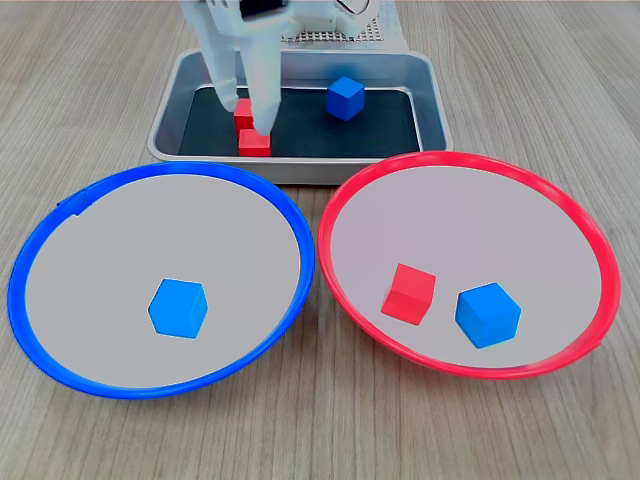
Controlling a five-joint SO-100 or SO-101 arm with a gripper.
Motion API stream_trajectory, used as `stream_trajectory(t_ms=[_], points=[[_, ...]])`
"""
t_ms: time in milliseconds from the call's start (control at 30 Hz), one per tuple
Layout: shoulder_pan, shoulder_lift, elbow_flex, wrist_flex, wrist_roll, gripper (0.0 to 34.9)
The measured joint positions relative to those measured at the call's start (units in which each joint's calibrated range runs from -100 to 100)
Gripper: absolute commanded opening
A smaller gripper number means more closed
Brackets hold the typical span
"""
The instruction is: Resolve any anomalies and move all blocks to matching dishes
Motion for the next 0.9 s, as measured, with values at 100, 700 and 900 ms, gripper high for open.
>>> stream_trajectory(t_ms=[100, 700, 900], points=[[-0.4, 2.6, -1.8, -0.1, -1.0, 15.9], [-2.7, 8.3, -3.4, -2.9, -0.8, 15.8], [-2.7, 8.4, -3.5, -3.8, -0.4, 4.4]])
